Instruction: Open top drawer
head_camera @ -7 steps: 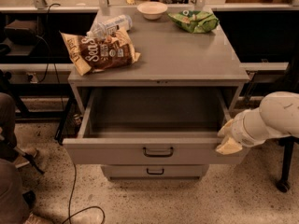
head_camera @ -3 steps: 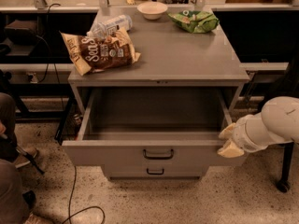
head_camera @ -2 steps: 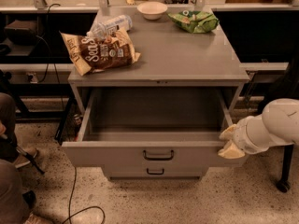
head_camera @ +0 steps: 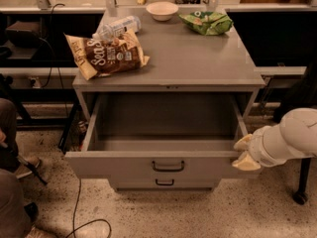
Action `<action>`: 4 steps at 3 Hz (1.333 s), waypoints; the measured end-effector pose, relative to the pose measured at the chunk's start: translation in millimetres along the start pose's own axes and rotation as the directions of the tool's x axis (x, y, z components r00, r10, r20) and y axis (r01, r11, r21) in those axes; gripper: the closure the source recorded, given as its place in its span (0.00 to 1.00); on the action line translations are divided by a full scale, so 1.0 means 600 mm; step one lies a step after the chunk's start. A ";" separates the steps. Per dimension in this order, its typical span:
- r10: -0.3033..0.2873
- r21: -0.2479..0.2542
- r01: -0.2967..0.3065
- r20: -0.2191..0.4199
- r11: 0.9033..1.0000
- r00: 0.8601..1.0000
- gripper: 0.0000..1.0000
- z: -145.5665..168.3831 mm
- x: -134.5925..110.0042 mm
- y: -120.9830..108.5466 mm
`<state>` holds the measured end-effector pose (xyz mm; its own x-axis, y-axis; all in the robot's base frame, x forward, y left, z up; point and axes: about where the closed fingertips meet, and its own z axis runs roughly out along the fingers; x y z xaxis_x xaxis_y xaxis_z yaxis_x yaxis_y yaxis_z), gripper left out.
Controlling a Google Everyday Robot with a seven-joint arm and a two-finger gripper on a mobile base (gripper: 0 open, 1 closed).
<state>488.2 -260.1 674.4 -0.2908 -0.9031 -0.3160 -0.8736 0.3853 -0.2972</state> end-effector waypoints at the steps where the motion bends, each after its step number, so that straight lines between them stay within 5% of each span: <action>1: 0.000 0.000 0.000 0.000 1.000 1.000 0.54 0.000 0.000 0.000; 3: 0.000 0.000 0.000 0.000 1.000 1.000 0.01 0.000 0.000 0.000; 4: -0.072 -0.043 0.071 -0.009 0.997 0.997 0.00 0.011 -0.017 0.013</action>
Offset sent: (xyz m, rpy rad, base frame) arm 0.0000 0.0000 0.0001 0.0000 0.0000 0.0000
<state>486.8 -246.8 669.4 -0.2308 -0.9299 -0.2862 -0.9082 0.3115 -0.2796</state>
